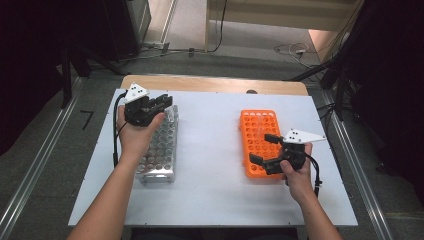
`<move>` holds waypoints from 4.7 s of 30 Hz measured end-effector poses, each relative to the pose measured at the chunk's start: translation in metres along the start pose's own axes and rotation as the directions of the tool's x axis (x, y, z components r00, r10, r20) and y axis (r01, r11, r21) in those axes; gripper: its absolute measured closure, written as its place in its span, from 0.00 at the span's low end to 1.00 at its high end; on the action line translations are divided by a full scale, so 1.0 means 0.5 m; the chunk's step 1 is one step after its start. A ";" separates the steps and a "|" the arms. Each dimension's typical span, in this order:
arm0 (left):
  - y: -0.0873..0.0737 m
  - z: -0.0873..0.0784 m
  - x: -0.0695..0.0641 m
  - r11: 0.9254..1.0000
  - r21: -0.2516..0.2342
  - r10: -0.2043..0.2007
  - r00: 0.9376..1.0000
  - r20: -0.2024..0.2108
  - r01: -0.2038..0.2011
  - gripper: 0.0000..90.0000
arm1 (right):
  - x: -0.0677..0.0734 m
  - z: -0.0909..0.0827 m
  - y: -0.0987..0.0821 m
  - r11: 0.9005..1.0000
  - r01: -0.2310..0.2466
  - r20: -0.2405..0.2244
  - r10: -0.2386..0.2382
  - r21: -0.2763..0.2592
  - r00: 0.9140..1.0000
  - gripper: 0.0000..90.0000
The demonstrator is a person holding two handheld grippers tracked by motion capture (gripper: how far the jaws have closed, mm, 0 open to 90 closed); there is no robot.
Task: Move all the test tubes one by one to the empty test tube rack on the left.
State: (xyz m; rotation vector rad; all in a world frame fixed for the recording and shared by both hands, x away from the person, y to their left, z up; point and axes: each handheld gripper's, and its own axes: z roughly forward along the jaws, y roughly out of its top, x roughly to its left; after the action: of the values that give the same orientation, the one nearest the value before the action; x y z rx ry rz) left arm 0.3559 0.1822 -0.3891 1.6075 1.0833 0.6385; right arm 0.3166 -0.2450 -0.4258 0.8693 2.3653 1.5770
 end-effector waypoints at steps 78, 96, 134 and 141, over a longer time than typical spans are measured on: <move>-0.081 -0.059 -0.082 0.998 0.056 -0.045 0.989 0.138 0.038 0.02 | -0.047 0.011 -0.002 0.999 -0.050 0.087 0.048 0.021 0.995 0.06; -0.095 -0.075 -0.155 0.997 0.072 -0.009 0.972 0.235 -0.009 0.00 | -0.105 0.050 -0.011 0.989 -0.083 0.253 0.049 0.125 0.966 0.59; -0.105 -0.063 -0.166 0.996 0.093 -0.007 0.969 0.248 -0.017 0.00 | -0.091 0.088 -0.010 0.968 -0.018 0.267 -0.051 0.250 0.962 0.82; -0.105 -0.063 -0.167 0.996 0.092 -0.005 0.969 0.249 -0.019 0.00 | -0.092 0.078 -0.011 0.979 -0.027 0.257 -0.026 0.201 0.966 0.82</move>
State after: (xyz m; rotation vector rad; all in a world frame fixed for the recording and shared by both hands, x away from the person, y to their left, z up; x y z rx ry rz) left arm 0.2750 0.1252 -0.4192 1.7212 0.9332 0.3815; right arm 0.3695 -0.2412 -0.4552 1.0449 2.3611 1.1518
